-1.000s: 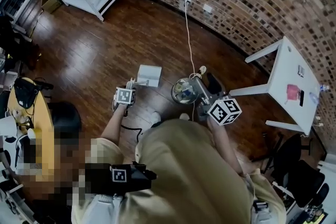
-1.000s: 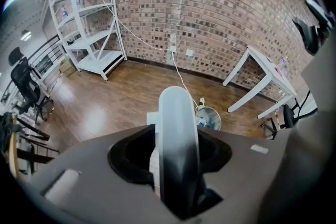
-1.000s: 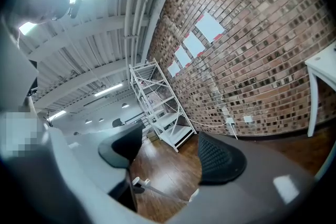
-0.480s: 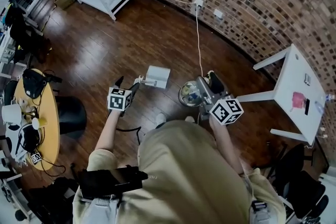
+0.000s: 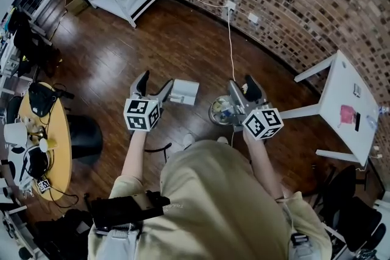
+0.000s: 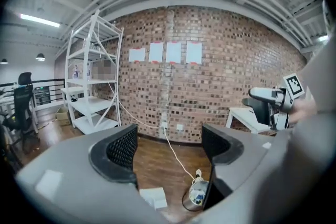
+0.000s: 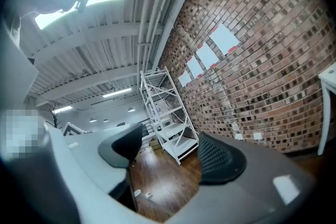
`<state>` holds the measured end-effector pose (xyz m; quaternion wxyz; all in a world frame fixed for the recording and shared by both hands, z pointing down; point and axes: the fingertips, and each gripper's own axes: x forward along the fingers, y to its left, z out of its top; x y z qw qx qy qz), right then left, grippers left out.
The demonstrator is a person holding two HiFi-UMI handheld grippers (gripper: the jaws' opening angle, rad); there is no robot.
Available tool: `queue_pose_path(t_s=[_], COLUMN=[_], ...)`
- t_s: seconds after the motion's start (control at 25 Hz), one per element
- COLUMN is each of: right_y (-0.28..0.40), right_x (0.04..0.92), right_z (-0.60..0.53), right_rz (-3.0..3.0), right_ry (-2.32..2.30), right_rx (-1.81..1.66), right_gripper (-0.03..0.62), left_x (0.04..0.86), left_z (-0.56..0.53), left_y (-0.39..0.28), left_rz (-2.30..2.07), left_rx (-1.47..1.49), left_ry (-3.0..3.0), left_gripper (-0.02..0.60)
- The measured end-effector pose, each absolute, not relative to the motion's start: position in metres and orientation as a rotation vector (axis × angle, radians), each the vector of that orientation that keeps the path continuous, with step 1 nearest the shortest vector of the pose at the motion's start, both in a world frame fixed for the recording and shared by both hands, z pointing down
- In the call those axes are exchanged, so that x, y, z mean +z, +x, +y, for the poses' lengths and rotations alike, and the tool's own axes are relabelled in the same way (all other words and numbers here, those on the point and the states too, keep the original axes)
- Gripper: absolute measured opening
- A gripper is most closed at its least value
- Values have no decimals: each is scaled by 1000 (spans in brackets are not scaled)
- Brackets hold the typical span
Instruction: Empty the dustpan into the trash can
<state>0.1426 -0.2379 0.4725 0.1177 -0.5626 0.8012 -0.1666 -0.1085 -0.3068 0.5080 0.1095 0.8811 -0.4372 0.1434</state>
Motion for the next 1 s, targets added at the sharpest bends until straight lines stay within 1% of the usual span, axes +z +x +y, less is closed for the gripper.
queue_pose_path(t_s=[0.24, 0.44, 0.64, 0.88, 1.0], right_y=[144, 149, 155, 148, 143], right_x=[455, 440, 427, 425, 421], right_z=[-235, -233, -223, -206, -196], right_rz=[2341, 2363, 2243, 2136, 2063], right_ry=[-1742, -1968, -2150, -2248, -2290], right_rx=[-342, -109, 18, 18, 35], right_gripper=[321, 322, 366, 394, 407], left_x=[460, 435, 432, 432, 424], left_z=[-305, -303, -297, -285, -280], left_y=[-97, -88, -79, -75, -81], left_rz=[-1311, -1332, -1321, -1303, -1344], left_rx=[248, 136, 118, 115, 110], left_ry=[2678, 2722, 2773, 2835, 2872], left_gripper=[371, 370, 367, 364, 337])
